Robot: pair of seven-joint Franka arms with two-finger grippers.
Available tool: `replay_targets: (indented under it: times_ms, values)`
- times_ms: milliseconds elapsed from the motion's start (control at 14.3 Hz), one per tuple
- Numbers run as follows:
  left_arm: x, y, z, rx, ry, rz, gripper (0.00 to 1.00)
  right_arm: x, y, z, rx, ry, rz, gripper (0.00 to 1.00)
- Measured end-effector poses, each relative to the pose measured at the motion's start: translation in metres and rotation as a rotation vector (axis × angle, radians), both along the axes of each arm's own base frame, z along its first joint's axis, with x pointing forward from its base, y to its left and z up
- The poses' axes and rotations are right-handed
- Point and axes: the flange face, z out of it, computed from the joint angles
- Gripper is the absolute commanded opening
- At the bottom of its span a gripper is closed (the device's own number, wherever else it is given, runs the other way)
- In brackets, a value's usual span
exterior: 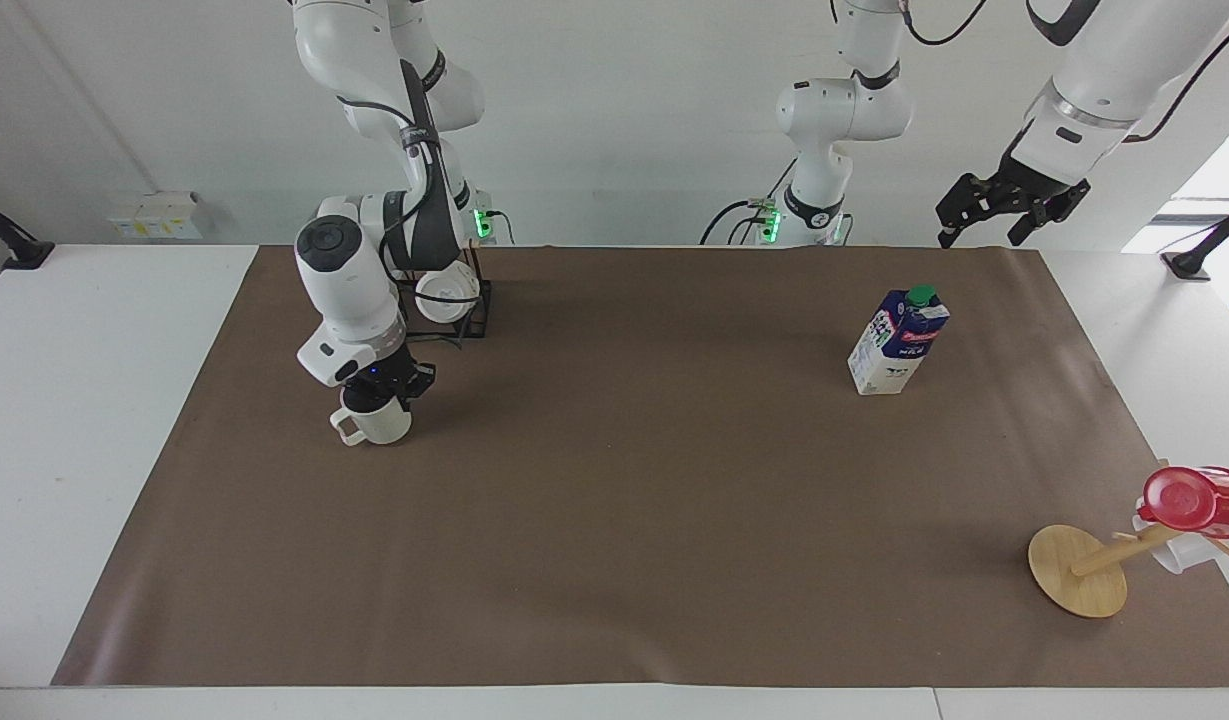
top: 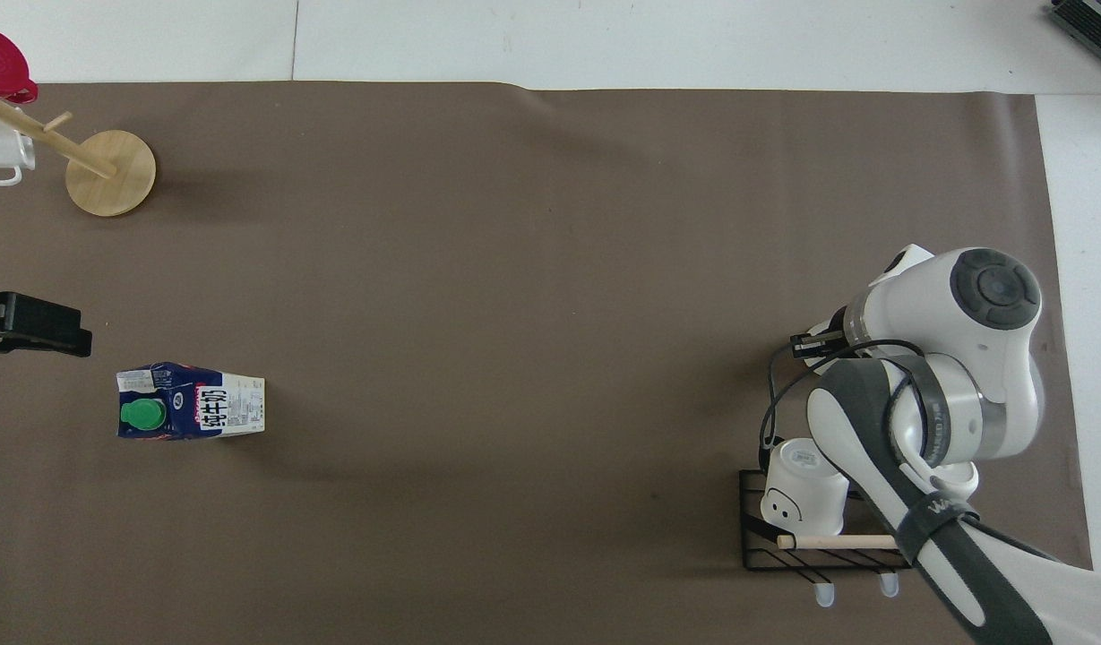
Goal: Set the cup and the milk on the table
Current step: 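Grasp the mug with the right gripper while the left gripper grasps the carton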
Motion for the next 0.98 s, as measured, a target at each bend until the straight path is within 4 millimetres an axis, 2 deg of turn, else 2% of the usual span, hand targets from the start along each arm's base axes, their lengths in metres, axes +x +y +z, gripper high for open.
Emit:
replay_targets:
  times_ms: [140, 419, 629, 978]
  values:
    - [-0.008, 0.000, -0.008, -0.002, -0.005, -0.001, 1.00, 0.008, 0.011, 0.023, -0.002, 0.016, 0.016, 0.00]
    - [-0.021, 0.002, -0.021, -0.004, 0.005, -0.001, 1.00, 0.014, 0.060, 0.063, -0.005, 0.013, 0.003, 0.00]
    - [-0.024, 0.003, -0.035, -0.008, -0.026, -0.016, 1.00, 0.006, 0.112, 0.070, -0.002, -0.007, -0.047, 0.00]
    - [-0.022, 0.006, -0.071, -0.014, -0.079, -0.068, 1.00, -0.024, 0.205, 0.070, 0.048, -0.008, -0.083, 0.00]
